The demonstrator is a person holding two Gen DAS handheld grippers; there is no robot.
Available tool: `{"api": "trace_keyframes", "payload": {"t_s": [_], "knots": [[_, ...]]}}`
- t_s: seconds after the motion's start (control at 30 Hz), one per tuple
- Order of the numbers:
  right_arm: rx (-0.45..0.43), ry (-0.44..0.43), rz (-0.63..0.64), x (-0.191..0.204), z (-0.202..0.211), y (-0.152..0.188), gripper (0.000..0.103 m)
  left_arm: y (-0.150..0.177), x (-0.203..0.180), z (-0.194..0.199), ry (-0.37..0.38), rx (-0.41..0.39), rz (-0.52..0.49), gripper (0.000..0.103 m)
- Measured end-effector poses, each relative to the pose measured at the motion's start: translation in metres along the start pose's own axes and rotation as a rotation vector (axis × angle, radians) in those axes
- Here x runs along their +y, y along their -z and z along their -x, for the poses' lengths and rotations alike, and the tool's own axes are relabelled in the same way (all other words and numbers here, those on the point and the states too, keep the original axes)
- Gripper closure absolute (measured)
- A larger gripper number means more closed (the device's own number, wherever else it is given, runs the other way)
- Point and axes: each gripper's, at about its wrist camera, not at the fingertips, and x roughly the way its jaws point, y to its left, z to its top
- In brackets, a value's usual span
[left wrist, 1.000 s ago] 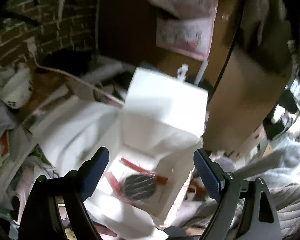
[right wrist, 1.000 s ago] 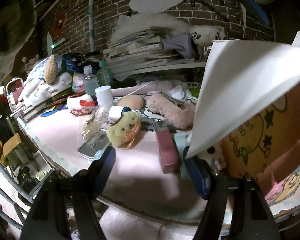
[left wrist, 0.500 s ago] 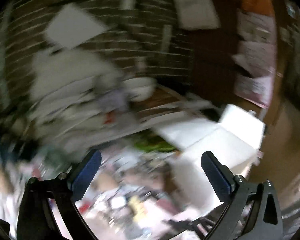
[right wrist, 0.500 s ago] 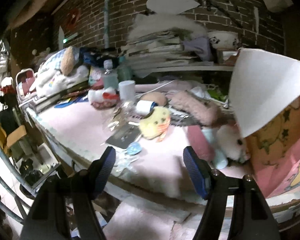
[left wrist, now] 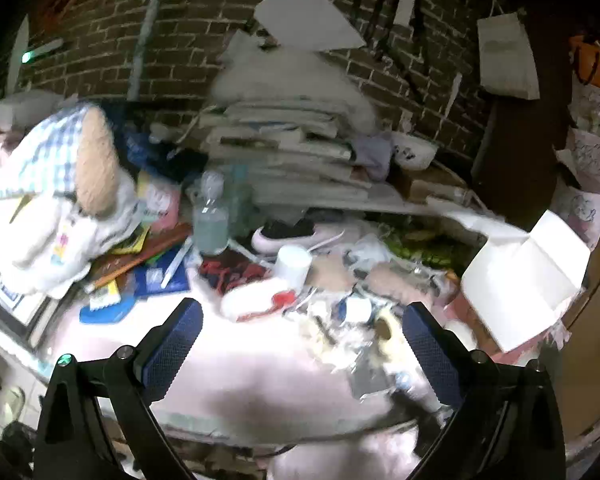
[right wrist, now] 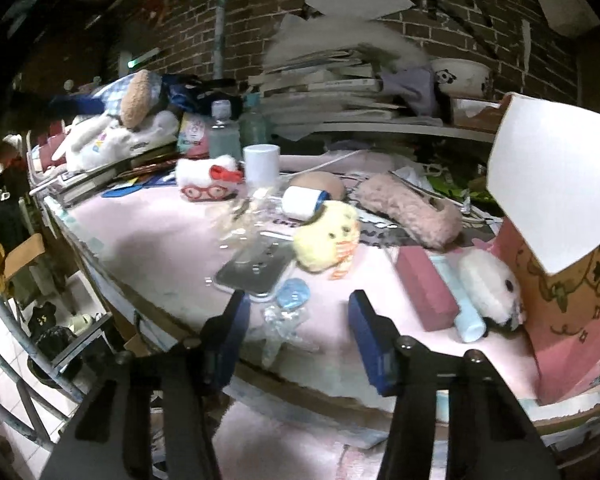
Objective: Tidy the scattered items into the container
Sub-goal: 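Grasp the blue-and-white star keychain with the right gripper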
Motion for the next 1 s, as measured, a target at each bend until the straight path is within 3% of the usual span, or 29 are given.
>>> {"api": "trace_keyframes", "payload": {"t_s": [0.07,0.27,0.5,0.83,1.0], "knots": [[0.006,-0.004,-0.018,-0.008,-0.001,-0.001,0.059,0.005,0.003,-0.002,0.015,0.01,0.014,0.003],[0.012,0.0,-0.027,-0.018,-0.003,-0.003,0.078,0.01,-0.003,-0.007,0.041,0.022,0.023,0.003],[0.009,0.004,-0.018,-0.021,-0.002,-0.003,0.079,0.01,-0.006,-0.008,0.055,0.024,0.022,0.003],[-0.084,0.027,0.047,-0.007,0.008,-0.025,0.079,0.01,-0.007,-0.011,0.057,0.03,0.027,0.003],[-0.057,0.014,0.062,-0.004,-0.007,-0.03,0.079,0.01,-0.011,-0.011,0.091,0.039,0.024,0.003]]}}
